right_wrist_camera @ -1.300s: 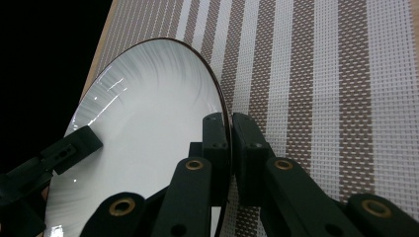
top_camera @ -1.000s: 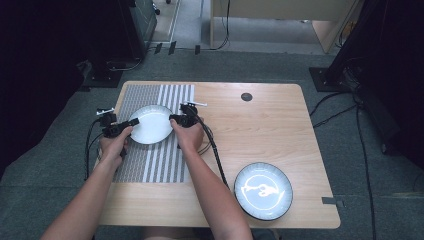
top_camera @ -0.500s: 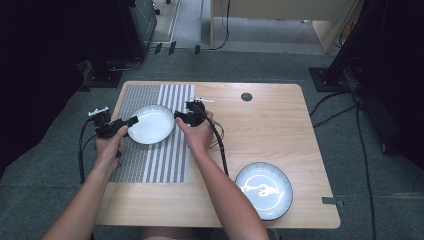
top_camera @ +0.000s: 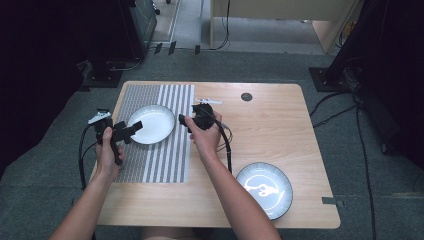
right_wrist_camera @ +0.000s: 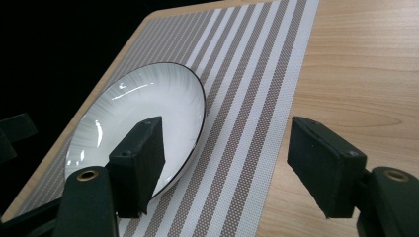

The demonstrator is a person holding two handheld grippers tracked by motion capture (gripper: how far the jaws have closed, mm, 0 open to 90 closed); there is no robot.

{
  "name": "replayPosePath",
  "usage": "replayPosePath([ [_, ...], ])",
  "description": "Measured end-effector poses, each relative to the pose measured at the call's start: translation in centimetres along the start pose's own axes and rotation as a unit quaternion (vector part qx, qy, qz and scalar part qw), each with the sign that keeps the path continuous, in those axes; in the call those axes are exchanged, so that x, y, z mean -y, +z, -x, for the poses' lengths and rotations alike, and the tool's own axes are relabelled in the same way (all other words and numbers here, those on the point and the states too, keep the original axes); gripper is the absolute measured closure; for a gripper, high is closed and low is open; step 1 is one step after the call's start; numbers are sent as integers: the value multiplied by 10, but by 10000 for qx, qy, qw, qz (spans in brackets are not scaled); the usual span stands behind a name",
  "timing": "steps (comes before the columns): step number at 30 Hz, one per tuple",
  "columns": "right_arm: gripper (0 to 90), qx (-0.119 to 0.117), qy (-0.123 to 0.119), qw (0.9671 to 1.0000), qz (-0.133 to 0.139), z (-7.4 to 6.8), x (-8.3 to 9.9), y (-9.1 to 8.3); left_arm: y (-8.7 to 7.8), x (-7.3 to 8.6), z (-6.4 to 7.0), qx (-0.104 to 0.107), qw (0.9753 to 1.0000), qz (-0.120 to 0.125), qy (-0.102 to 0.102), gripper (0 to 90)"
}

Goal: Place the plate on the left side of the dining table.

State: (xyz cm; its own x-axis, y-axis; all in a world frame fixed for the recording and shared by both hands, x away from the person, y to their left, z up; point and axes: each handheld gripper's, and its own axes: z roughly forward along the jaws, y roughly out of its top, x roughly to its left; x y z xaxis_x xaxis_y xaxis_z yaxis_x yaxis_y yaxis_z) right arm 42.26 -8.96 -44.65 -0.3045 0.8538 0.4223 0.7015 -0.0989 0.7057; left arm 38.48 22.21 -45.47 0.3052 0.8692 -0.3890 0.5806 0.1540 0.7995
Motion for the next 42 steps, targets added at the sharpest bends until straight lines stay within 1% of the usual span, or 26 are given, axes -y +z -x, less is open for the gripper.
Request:
replayPosePath([
  [3, 310, -10, -78, 10000, -22, 3, 1, -9, -5, 1, 5, 15, 10000, 7, 66, 125],
  [6, 309, -95, -120, 9999, 9, 5, 2, -17, -10, 5, 11, 65, 9998, -12, 184, 125],
  [8, 309, -140, -125, 9998, 35, 6, 3, -23, -13, 8, 15, 101, 9997, 12, 200, 125],
  [9, 309, -142, -128, 9998, 45, 7, 3, -26, -15, 9, 16, 118, 9997, 7, 221, 125],
  [12, 304, -159, -234, 9996, 49, 9, 5, -35, -19, 15, 21, 169, 9995, 7, 268, 125],
  [15, 304, -127, -219, 9996, 84, 12, 6, -46, -24, 19, 24, 157, 9993, 37, 350, 123],
  [16, 302, -128, -249, 9995, 121, 14, 6, -49, -25, 21, 25, 152, 9992, 37, 361, 123],
  [18, 302, -118, -237, 9995, 158, 17, 6, -57, -26, 24, 25, 155, 9992, 22, 362, 123],
  [19, 301, -104, -222, 9996, 171, 20, 6, -61, -27, 26, 25, 160, 9993, 16, 337, 123],
  [22, 299, -81, -184, 9995, 258, 27, 6, -74, -32, 30, 27, 191, 9992, 12, 345, 123],
  [24, 298, -53, -161, 9994, 291, 32, 7, -83, -36, 33, 29, 211, 9991, 21, 379, 122],
  [26, 297, -18, -135, 9994, 322, 38, 9, -91, -40, 37, 31, 198, 9987, 27, 467, 122],
  [28, 297, 23, -82, 9994, 326, 45, 11, -99, -44, 42, 33, 225, 9987, 51, 451, 120],
  [30, 294, 46, -88, 9993, 364, 52, 15, -107, -47, 47, 35, 235, 9987, 51, 455, 119],
  [31, 294, 63, -55, 9993, 355, 55, 16, -111, -49, 49, 36, 231, 9986, 42, 481, 118],
  [33, 294, 110, -40, 9993, 364, 61, 19, -118, -52, 54, 38, 185, 9980, 7, 602, 117],
  [35, 294, 165, -14, 9991, 378, 68, 22, -126, -55, 58, 40, 196, 9977, -18, 647, 116],
  [36, 294, 175, -2, 9991, 395, 72, 24, -129, -57, 61, 42, 161, 9975, -42, 684, 115],
  [39, 294, 224, 61, 9988, 435, 80, 28, -140, -62, 68, 44, 126, 9979, -28, 637, 114],
  [41, 294, 226, 91, 9986, 468, 85, 31, -147, -64, 73, 44, 159, 9985, -12, 522, 113],
  [42, 294, 229, 77, 9985, 482, 87, 33, -149, -64, 75, 44, 141, 9987, -33, 492, 113],
])
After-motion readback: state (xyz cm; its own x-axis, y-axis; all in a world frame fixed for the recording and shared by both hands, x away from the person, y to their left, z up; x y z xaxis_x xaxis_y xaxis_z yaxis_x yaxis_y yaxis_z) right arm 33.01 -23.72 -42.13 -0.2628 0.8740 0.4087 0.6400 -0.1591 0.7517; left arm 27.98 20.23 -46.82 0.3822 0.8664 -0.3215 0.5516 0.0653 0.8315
